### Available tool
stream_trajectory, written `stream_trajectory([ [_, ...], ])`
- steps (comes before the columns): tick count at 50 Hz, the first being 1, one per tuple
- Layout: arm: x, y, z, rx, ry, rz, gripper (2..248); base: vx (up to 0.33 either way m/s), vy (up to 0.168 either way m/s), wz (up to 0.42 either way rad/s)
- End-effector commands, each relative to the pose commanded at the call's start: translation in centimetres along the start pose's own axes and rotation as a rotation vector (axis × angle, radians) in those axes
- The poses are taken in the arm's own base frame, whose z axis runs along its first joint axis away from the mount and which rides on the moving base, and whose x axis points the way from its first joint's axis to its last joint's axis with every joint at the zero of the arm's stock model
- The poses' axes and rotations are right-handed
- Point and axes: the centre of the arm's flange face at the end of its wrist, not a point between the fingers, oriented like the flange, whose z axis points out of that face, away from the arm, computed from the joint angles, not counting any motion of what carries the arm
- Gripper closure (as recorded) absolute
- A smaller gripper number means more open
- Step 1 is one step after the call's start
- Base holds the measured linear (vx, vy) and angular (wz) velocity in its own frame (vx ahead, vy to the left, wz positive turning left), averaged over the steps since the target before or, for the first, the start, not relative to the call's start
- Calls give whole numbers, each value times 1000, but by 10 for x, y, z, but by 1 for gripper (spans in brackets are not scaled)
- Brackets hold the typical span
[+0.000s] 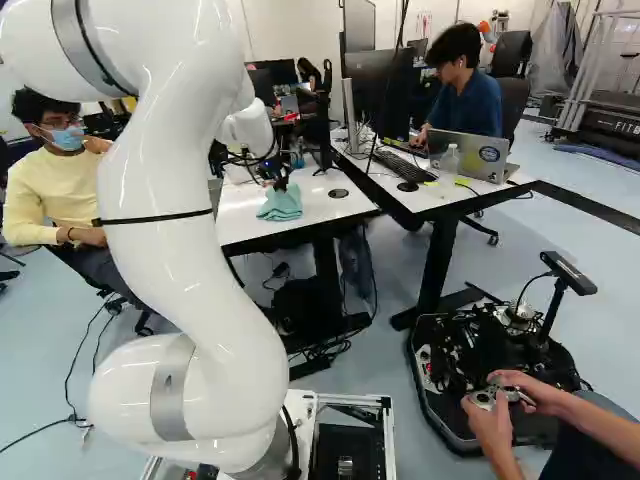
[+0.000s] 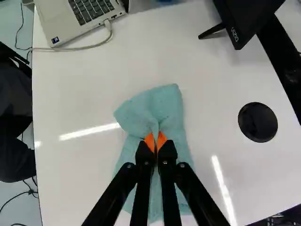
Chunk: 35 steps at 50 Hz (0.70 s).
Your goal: Clean the table with the green towel
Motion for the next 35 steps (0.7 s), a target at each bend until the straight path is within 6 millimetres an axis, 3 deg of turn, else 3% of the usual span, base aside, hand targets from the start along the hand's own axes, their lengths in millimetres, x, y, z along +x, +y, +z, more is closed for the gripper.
stream_trajectory([
  [14, -5, -2, -25, 2, 21, -3, 222, 0, 0, 0],
  [35, -34, -7, -56, 8, 17, -7, 222, 0, 0, 0],
])
